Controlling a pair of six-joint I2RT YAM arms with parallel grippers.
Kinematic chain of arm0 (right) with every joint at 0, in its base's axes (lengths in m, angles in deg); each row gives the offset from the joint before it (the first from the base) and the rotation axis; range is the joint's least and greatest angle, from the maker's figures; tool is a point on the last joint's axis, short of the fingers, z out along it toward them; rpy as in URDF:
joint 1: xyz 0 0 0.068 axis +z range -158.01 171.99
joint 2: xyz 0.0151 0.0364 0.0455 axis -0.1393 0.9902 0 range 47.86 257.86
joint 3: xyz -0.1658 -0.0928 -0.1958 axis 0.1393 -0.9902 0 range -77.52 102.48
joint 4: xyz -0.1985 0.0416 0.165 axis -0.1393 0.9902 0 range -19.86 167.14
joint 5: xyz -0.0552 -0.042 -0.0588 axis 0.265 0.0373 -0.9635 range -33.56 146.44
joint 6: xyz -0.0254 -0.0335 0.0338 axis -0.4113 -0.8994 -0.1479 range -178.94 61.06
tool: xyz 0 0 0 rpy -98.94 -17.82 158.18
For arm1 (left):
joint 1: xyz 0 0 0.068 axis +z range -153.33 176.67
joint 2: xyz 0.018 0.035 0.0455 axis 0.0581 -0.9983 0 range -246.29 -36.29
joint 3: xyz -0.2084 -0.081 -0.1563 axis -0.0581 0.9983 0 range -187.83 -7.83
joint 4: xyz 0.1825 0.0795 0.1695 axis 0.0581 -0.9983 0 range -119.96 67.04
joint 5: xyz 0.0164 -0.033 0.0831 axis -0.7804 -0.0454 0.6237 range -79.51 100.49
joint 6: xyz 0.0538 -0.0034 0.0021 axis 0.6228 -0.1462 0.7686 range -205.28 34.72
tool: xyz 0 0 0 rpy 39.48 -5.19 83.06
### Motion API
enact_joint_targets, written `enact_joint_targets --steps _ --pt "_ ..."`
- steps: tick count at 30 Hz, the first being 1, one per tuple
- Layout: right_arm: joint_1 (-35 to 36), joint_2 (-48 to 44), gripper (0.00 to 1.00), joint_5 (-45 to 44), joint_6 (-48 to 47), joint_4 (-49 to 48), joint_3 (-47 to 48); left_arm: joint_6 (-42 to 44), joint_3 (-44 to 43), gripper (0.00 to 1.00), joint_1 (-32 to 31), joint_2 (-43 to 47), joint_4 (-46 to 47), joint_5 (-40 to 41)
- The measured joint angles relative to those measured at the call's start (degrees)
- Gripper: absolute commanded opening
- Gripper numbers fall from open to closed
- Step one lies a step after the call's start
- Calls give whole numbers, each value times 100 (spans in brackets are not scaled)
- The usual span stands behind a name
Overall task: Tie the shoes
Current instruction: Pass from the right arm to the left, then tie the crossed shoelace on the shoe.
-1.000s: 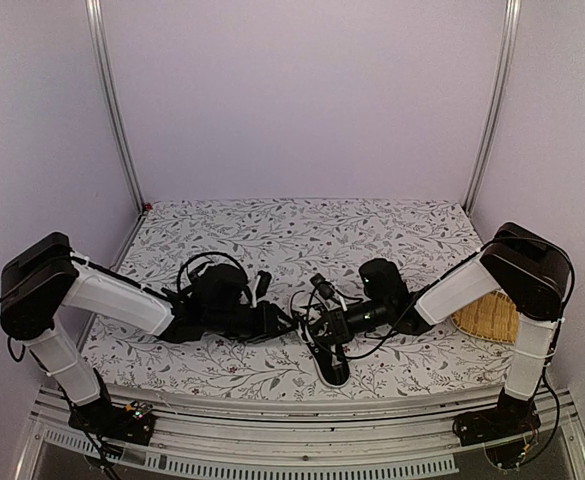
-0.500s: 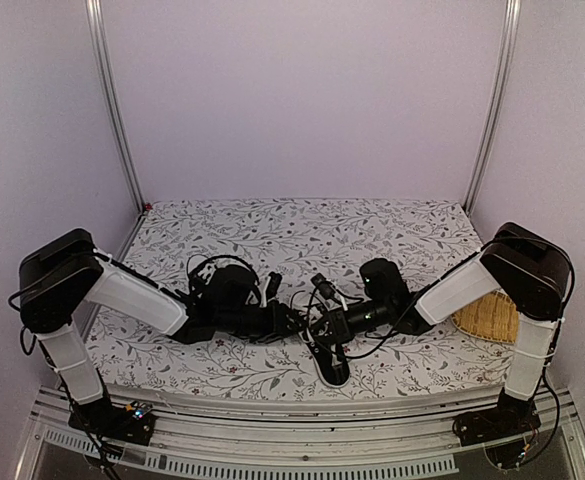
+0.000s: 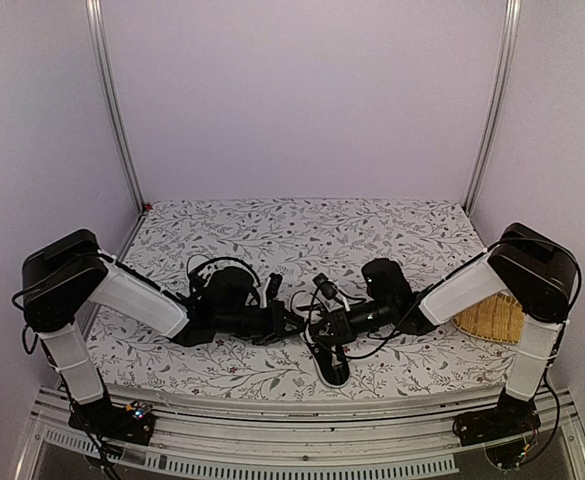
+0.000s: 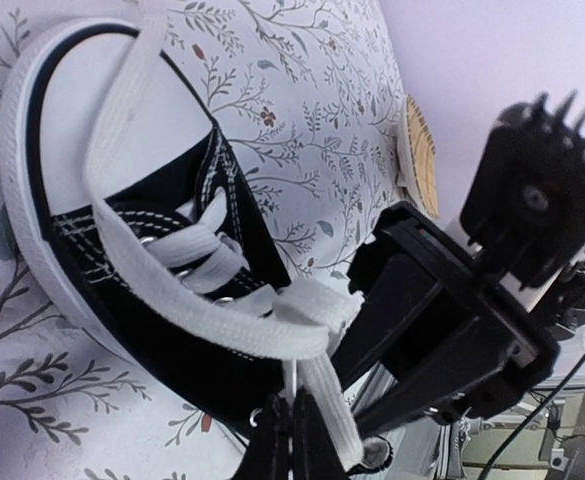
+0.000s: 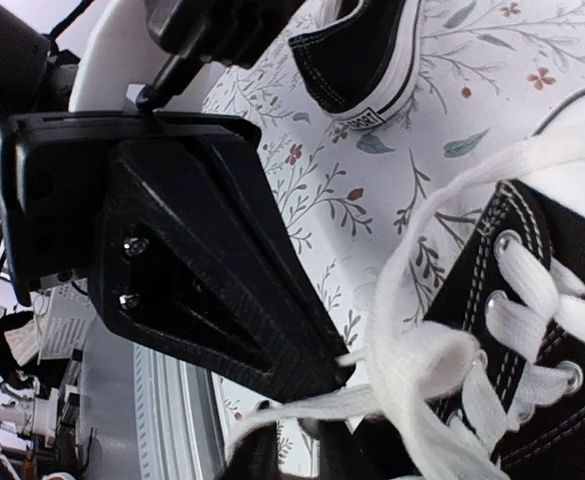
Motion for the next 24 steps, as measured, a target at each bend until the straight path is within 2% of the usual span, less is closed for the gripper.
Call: enact_joint_targets --steps 6,12,18,24 --pt "-9 -929 47 -354 -291 857 -262 -114 293 0 2 85 -166 221" --pt "-33 -1631 51 -984 -973 2341 42 -236 601 0 13 254 -282 442" --pt "-33 -1537 54 -2159 -1537 3742 1248 -280 708 0 37 387 -315 560" --pt "-33 -852 63 -3077 -1443 4179 2205 -280 776 0 50 501 -341 621"
